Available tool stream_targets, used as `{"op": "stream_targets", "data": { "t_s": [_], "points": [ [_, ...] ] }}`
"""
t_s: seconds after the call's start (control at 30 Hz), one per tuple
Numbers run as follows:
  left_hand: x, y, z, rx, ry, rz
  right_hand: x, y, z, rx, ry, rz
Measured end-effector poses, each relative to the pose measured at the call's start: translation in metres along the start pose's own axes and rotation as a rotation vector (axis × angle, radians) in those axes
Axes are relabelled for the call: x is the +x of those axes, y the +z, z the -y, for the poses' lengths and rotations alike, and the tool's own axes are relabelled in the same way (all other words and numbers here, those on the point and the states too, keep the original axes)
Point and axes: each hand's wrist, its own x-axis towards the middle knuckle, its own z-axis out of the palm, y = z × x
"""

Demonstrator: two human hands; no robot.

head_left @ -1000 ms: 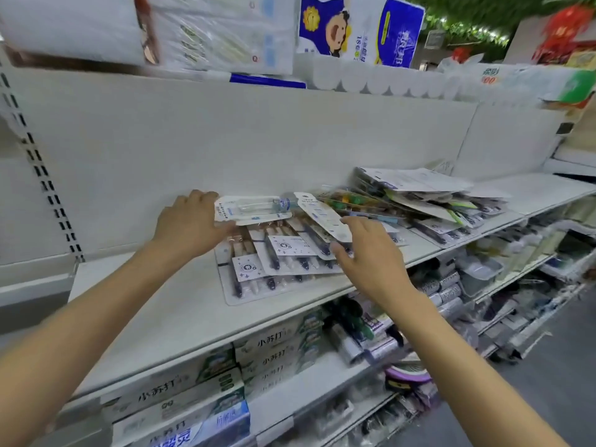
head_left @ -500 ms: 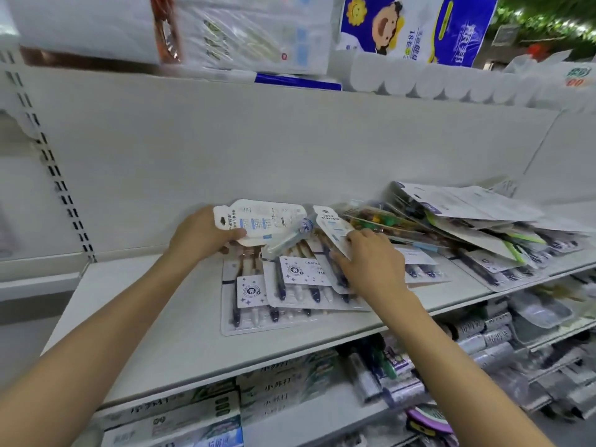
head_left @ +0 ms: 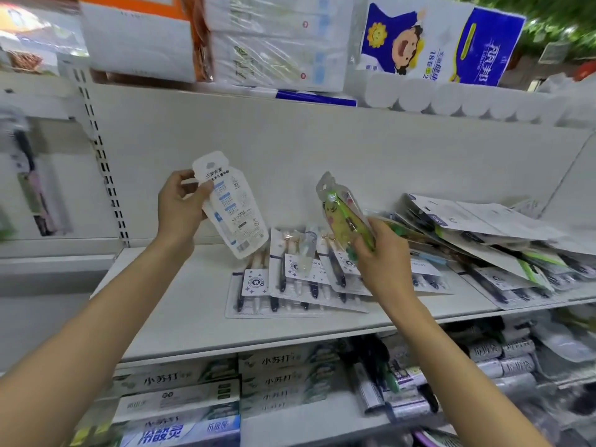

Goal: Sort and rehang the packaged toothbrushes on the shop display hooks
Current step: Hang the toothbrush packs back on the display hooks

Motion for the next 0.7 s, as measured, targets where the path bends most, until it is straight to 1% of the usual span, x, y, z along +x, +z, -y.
{"op": "stream_targets", "data": {
  "t_s": [0.13,0.23,0.43,0.57,0.7],
  "points": [
    [-0.014,-0.015,-0.019,0.014,0.104,-0.074,-0.008,-0.015,0.017,0.260,0.023,-0.016],
    [-0.032,-0.026,-0.033,-0.008,0.122,-0.082,-0.015,-0.018,0.030,0.390,0.017,-0.019],
    [-0.089,-0.056,-0.059,0.041,0.132,-0.082,-0.033,-0.004,0.057,0.486,-0.007,0.008],
    [-0.132,-0.083,-0.072,0.188,0.155,-0.089,-0.050,0.015,0.078,0.572,0.012,0.077],
    [-0.165,-0.116,-0.083,0.258,0.134,-0.094,-0.071,0.036,0.100,0.658,0.007,0.180]
  ]
}}
